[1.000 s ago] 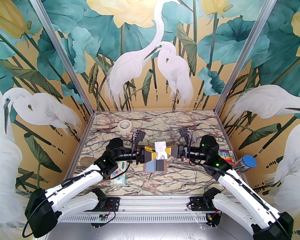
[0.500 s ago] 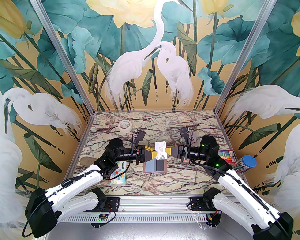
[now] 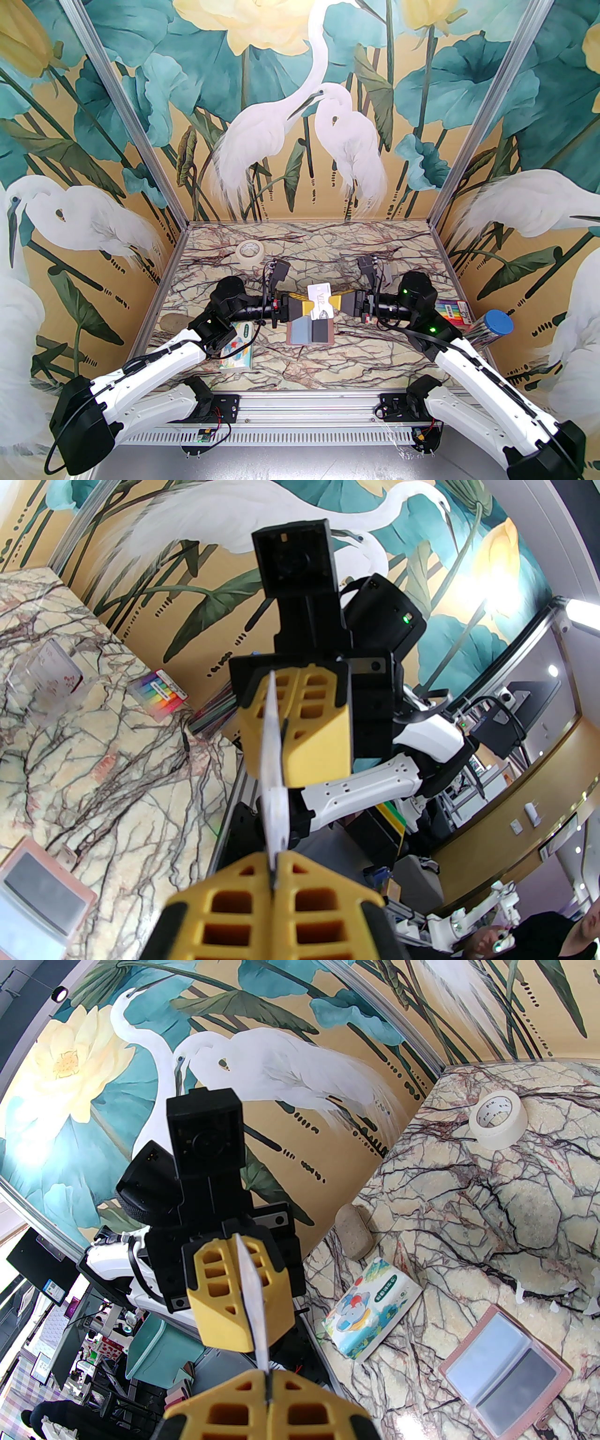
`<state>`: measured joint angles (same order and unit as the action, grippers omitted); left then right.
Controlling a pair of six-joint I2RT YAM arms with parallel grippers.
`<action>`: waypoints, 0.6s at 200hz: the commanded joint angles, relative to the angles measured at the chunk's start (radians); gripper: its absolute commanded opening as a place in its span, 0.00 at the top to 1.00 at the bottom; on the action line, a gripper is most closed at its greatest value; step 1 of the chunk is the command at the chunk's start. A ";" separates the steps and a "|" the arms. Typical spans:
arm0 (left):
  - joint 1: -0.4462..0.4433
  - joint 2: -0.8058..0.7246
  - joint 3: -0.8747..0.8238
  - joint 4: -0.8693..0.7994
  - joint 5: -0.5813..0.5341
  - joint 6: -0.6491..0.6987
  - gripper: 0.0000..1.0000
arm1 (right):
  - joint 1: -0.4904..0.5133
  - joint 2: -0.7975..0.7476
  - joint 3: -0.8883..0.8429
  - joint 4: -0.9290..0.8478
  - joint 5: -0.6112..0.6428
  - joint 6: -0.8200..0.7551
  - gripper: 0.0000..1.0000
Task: Put the credit cards into the card holder
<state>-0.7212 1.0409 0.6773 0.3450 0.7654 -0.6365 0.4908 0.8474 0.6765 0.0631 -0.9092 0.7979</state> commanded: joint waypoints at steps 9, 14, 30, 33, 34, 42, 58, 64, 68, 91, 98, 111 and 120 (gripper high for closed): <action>-0.009 -0.002 0.016 -0.013 0.055 0.003 1.00 | 0.011 -0.054 0.009 -0.086 -0.018 -0.080 0.85; -0.008 -0.002 0.016 -0.019 0.065 0.006 1.00 | 0.011 -0.064 0.010 -0.099 -0.028 -0.093 0.84; -0.007 -0.008 0.018 -0.043 0.090 0.010 1.00 | 0.011 -0.093 0.014 -0.123 -0.058 -0.119 0.84; -0.008 -0.010 0.018 -0.046 0.093 0.010 1.00 | 0.011 -0.097 0.014 -0.123 -0.064 -0.121 0.84; -0.008 -0.011 0.018 -0.047 0.094 0.010 1.00 | 0.012 -0.099 0.015 -0.123 -0.067 -0.121 0.85; -0.008 -0.016 0.018 -0.054 0.102 0.009 1.00 | 0.011 -0.109 0.016 -0.126 -0.080 -0.128 0.85; -0.007 -0.027 0.015 -0.053 0.122 0.001 1.00 | 0.012 -0.122 0.020 -0.133 -0.091 -0.141 0.84; -0.007 -0.029 0.015 -0.054 0.124 -0.005 1.00 | 0.012 -0.122 0.018 -0.128 -0.096 -0.141 0.84; -0.007 -0.032 0.015 -0.054 0.127 -0.009 1.00 | 0.012 -0.122 0.018 -0.125 -0.101 -0.141 0.83; -0.008 -0.035 0.021 -0.046 0.155 -0.038 1.00 | 0.014 -0.116 0.016 -0.118 -0.111 -0.144 0.75; -0.009 -0.036 0.022 -0.050 0.152 -0.040 1.00 | 0.015 -0.116 0.014 -0.113 -0.109 -0.144 0.71; -0.008 -0.036 0.025 -0.049 0.161 -0.046 1.00 | 0.018 -0.112 0.007 -0.107 -0.111 -0.144 0.68; -0.008 -0.035 0.025 -0.045 0.165 -0.051 1.00 | 0.021 -0.110 0.006 -0.108 -0.109 -0.147 0.68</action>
<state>-0.7269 1.0267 0.6773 0.3130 0.8867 -0.6628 0.4995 0.7338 0.6758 -0.0521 -0.9974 0.6750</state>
